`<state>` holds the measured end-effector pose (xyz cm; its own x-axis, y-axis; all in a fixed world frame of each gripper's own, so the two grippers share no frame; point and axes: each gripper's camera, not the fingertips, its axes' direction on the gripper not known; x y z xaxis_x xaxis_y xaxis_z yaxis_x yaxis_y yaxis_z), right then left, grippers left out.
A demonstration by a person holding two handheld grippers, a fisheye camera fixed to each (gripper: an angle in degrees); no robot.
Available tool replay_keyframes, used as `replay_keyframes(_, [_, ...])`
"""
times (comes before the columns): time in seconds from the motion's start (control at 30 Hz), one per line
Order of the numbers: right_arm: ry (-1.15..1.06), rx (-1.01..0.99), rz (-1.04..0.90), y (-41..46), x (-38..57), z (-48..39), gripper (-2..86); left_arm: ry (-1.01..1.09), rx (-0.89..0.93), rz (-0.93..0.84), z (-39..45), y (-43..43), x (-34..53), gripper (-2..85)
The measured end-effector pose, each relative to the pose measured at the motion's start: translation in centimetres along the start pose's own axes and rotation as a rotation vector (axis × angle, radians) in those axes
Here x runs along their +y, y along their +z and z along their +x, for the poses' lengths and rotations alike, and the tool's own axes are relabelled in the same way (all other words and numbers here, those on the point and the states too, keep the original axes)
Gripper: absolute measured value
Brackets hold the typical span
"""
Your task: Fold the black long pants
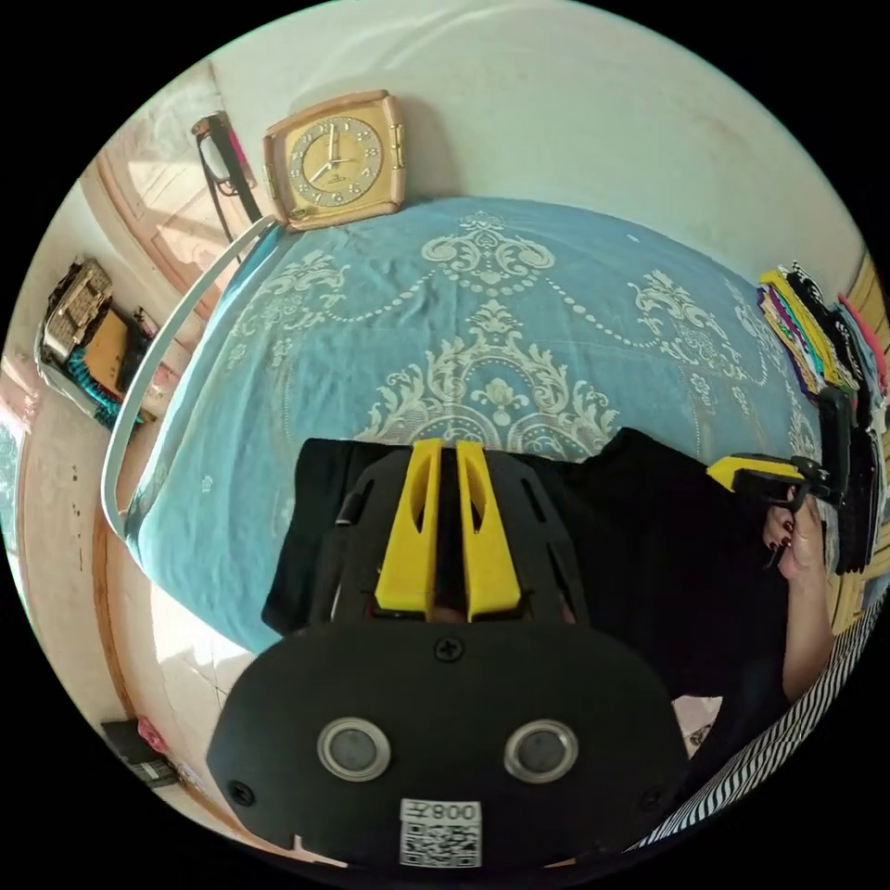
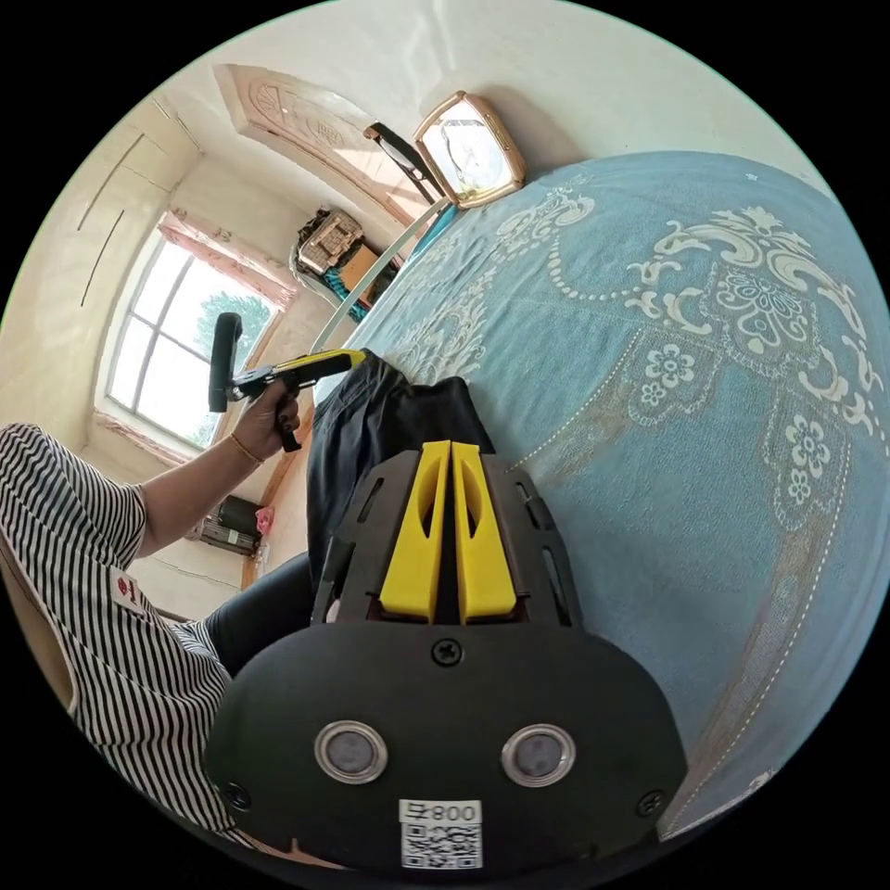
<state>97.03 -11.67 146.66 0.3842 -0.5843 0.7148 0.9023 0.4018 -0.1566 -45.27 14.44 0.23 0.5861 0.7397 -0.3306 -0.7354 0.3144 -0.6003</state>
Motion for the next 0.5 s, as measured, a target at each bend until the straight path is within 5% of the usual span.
replay_keyframes(0.13, [-0.01, 0.05, 0.067, 0.4, -1.7, -0.7, 6.0, -0.112, -0.054, -0.033, -5.8, 0.5, -0.2, 8.4])
replay_keyframes(0.5, [-0.042, 0.207, -0.079, 3.6, -4.3, -4.6, 2.8, -0.251, 0.241, -0.124, -15.2, 5.3, 0.5, 1.7])
